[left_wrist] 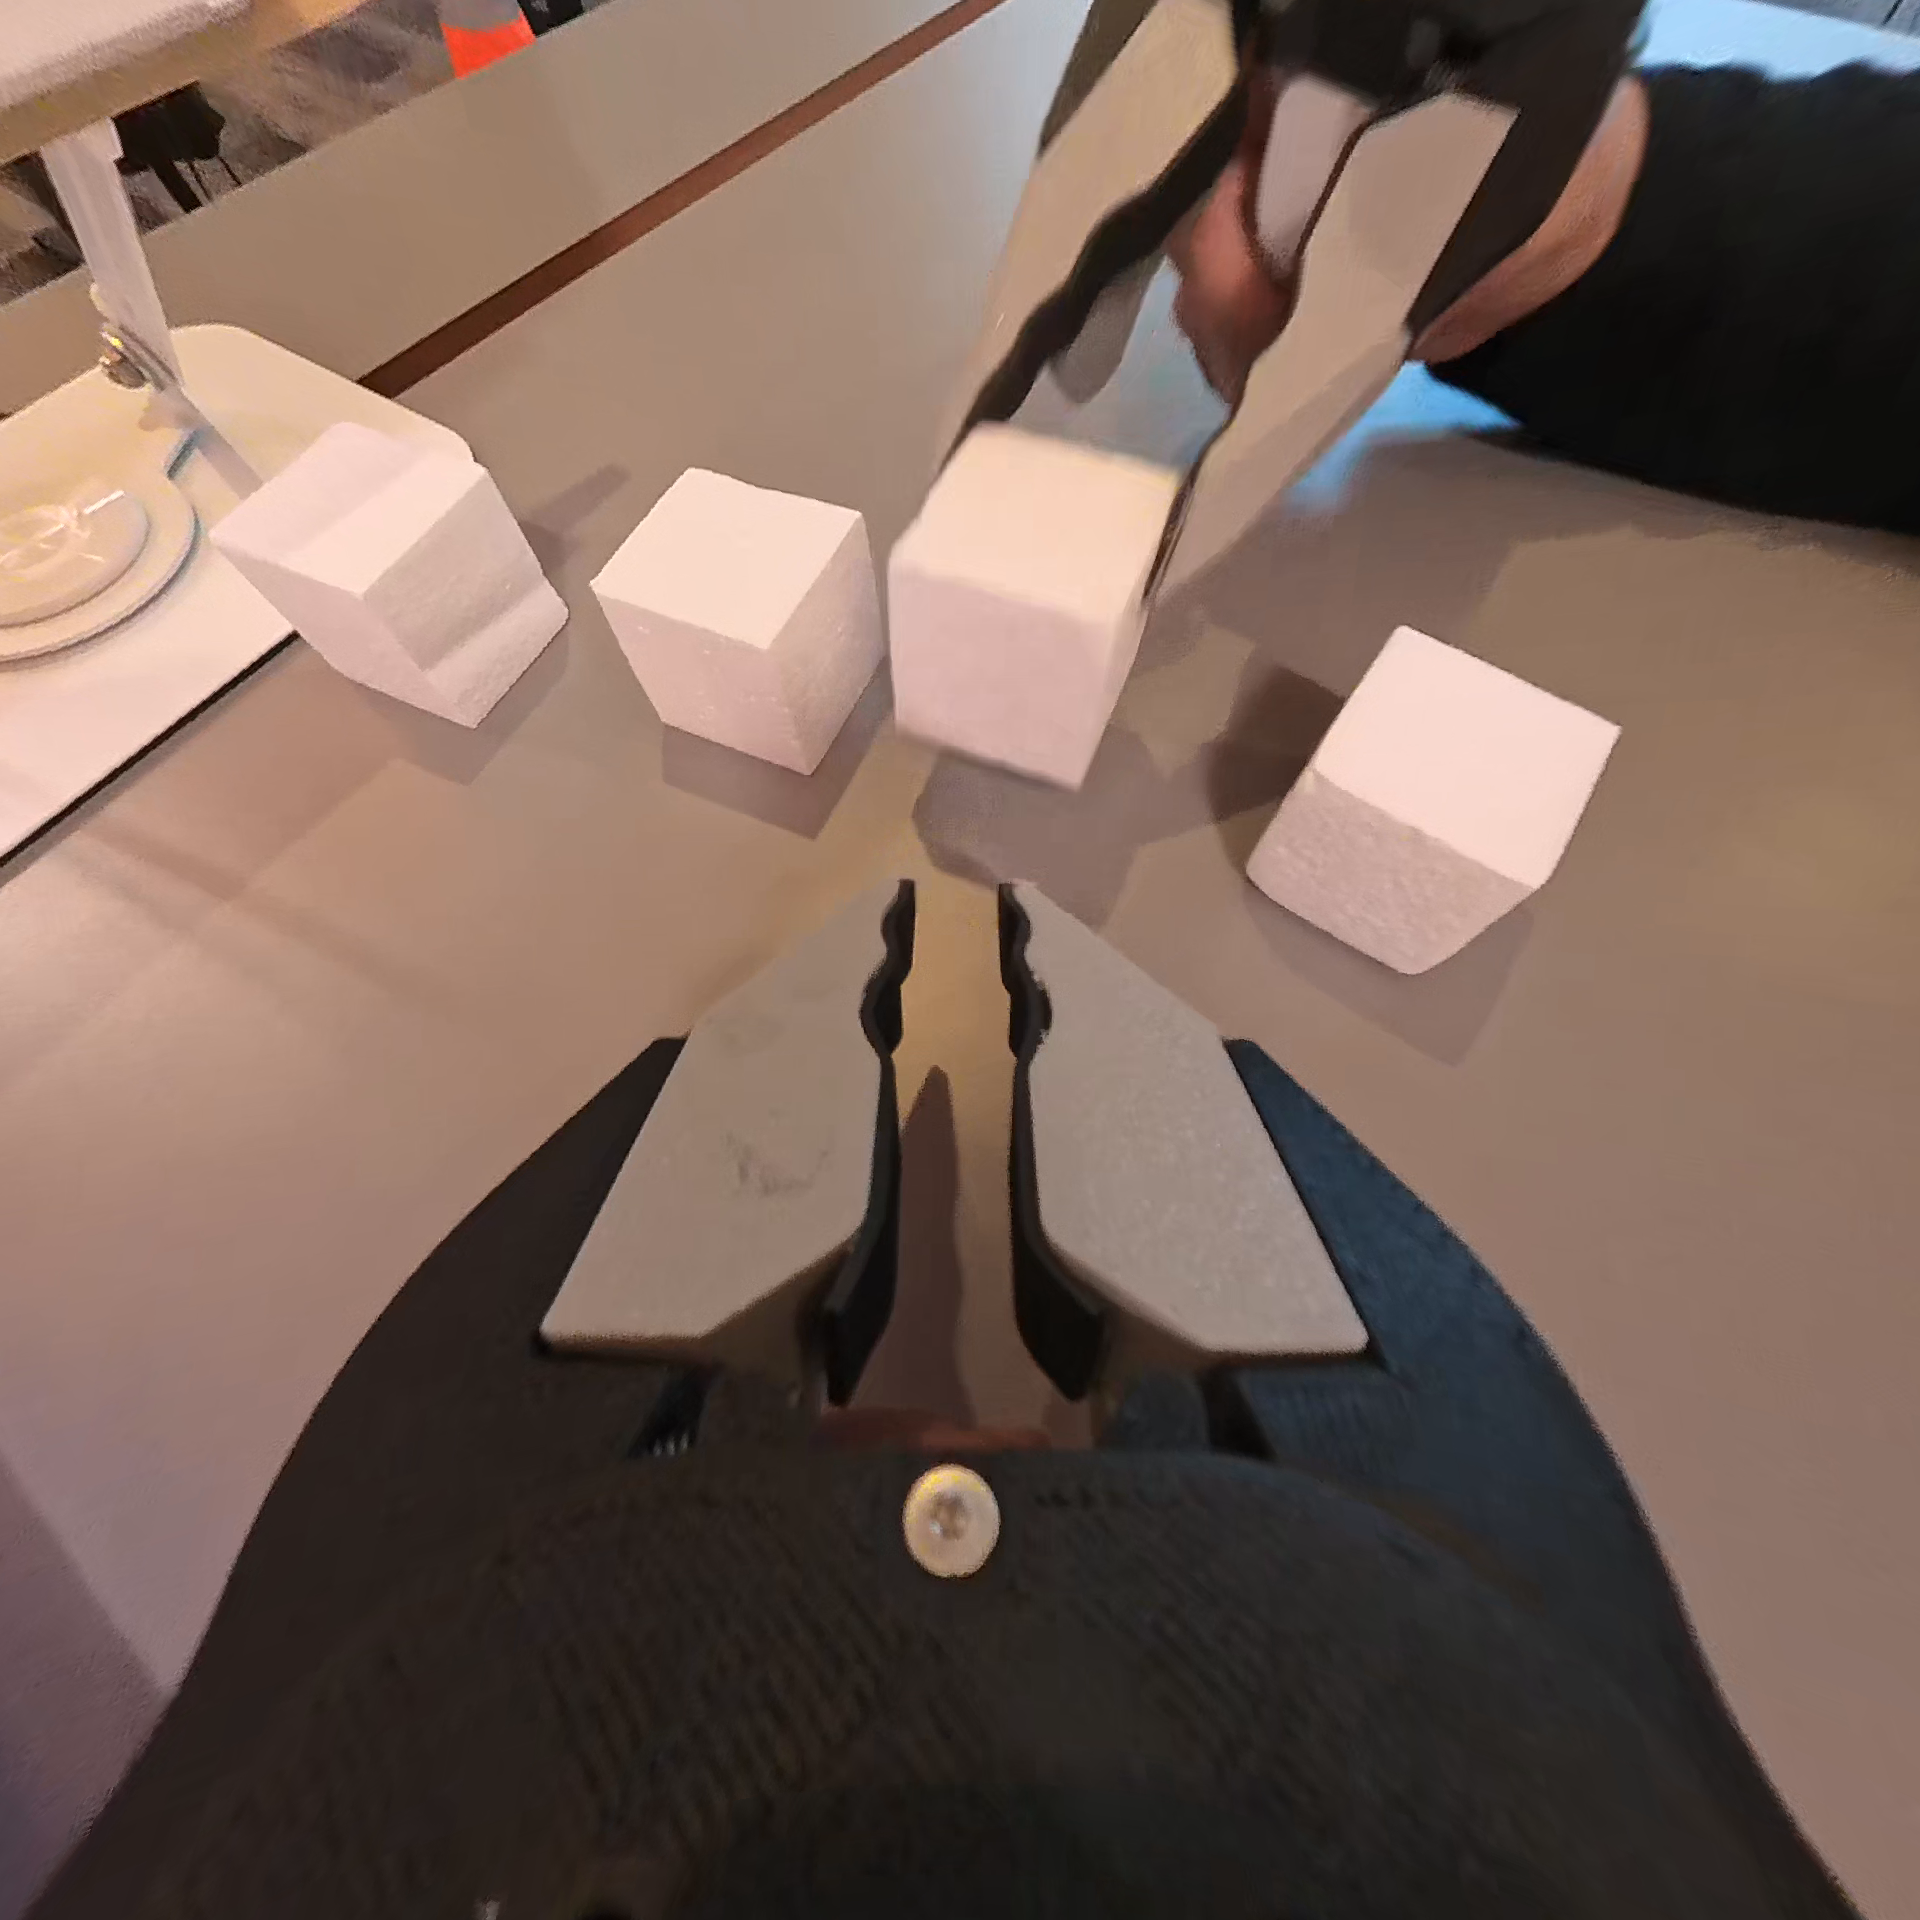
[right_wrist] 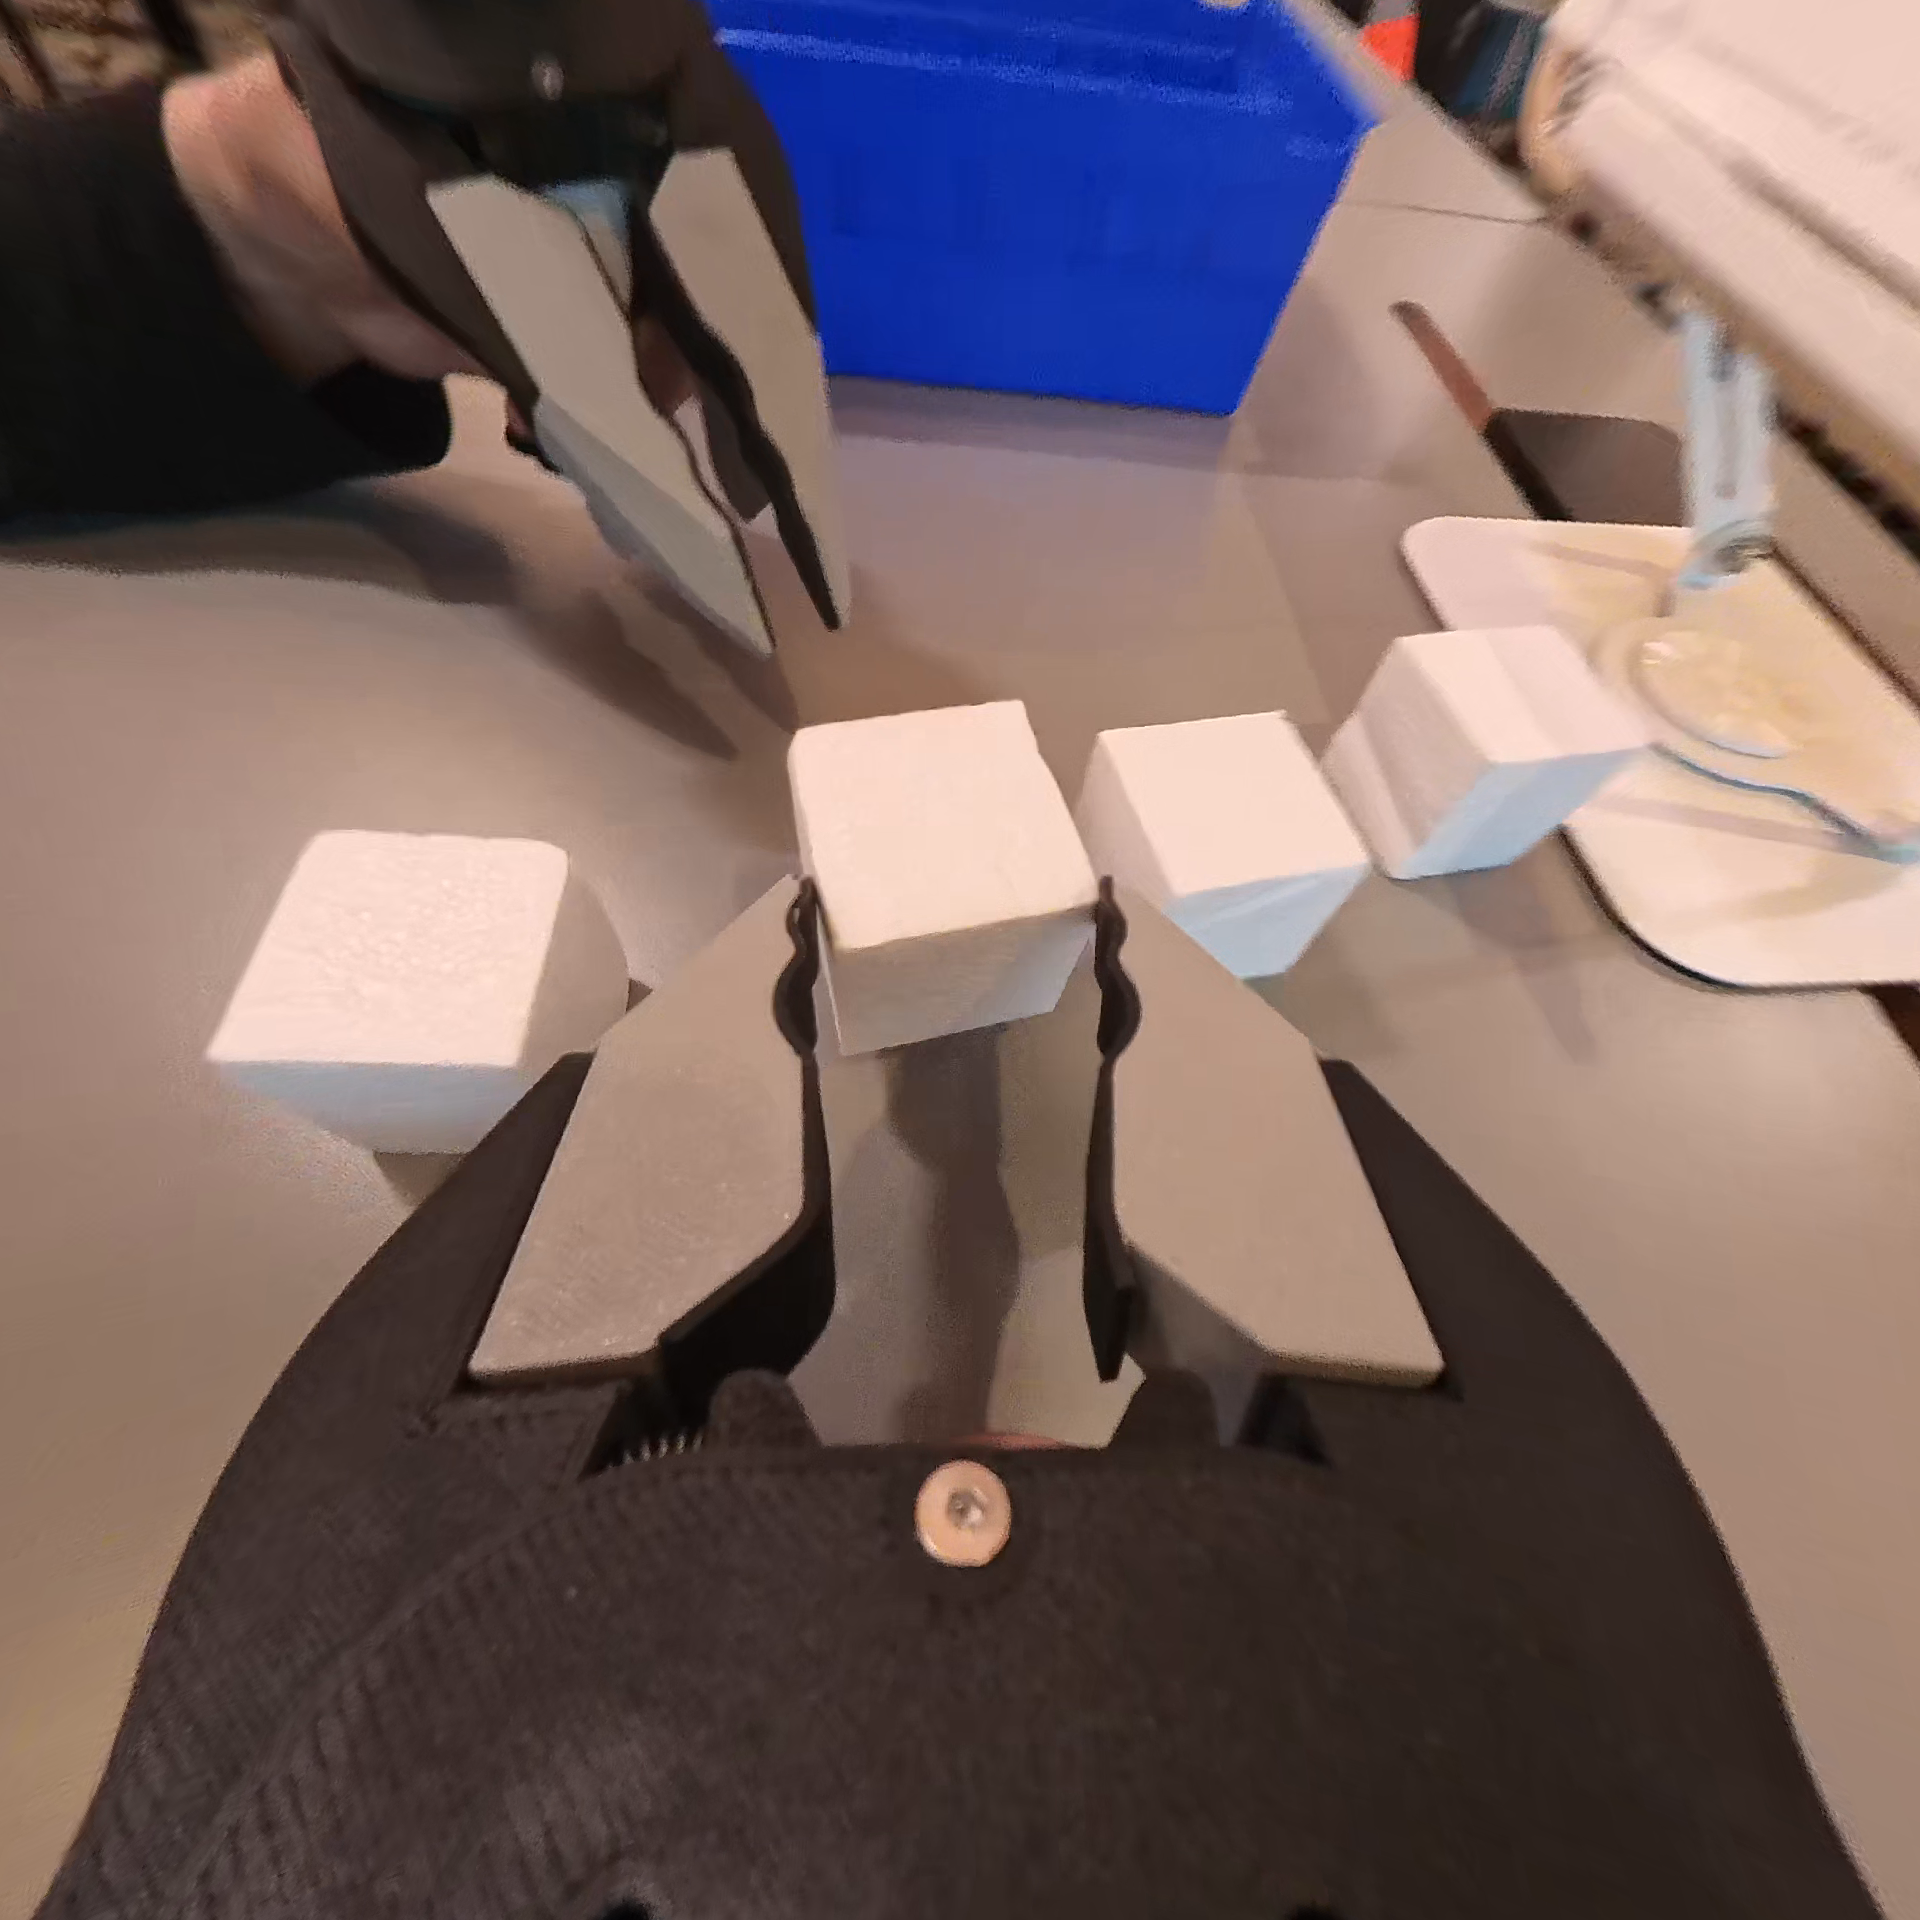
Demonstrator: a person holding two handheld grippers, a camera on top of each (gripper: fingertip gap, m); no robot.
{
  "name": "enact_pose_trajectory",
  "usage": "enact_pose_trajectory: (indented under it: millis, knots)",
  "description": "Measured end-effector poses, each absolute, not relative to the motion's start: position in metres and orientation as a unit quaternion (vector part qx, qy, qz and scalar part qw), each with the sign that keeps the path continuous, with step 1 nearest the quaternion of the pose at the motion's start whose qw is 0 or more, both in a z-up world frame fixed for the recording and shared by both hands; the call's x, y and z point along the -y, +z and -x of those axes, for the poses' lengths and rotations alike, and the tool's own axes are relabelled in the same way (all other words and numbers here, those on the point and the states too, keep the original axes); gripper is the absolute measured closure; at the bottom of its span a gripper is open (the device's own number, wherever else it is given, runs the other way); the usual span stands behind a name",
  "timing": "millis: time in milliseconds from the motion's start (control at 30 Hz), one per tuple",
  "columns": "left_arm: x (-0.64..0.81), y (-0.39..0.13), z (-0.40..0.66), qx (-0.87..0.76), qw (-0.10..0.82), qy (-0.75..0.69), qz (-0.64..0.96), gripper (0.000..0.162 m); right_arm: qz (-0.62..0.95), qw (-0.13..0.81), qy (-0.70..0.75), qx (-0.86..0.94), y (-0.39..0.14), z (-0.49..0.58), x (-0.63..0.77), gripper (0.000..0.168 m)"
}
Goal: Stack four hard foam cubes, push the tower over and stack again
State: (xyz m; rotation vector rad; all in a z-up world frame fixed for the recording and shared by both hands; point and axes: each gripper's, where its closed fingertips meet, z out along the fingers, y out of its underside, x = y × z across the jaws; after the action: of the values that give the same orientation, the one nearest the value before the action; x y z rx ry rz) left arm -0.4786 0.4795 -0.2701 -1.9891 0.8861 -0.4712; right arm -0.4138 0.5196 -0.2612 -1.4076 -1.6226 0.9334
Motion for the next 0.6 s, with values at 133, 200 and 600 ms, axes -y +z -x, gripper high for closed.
enact_pose_trajectory:
  millis: [133, 200, 600]
  knots:
    - [-0.481, -0.269, 0.480, -0.351, 0.444, -0.193, 0.802, 0.148, 0.593, 0.387, 0.383, 0.593, -0.220, 0.398, -0.515, 0.117]
    - [-0.482, -0.270, 0.482, -0.350, 0.444, -0.187, 0.803, 0.148, 0.613, 0.368, 0.376, 0.589, -0.210, 0.394, -0.501, 0.117]
    - [-0.483, -0.274, 0.481, -0.352, 0.438, -0.176, 0.809, 0.148, 0.634, 0.377, 0.327, 0.591, -0.211, 0.386, -0.434, 0.117]
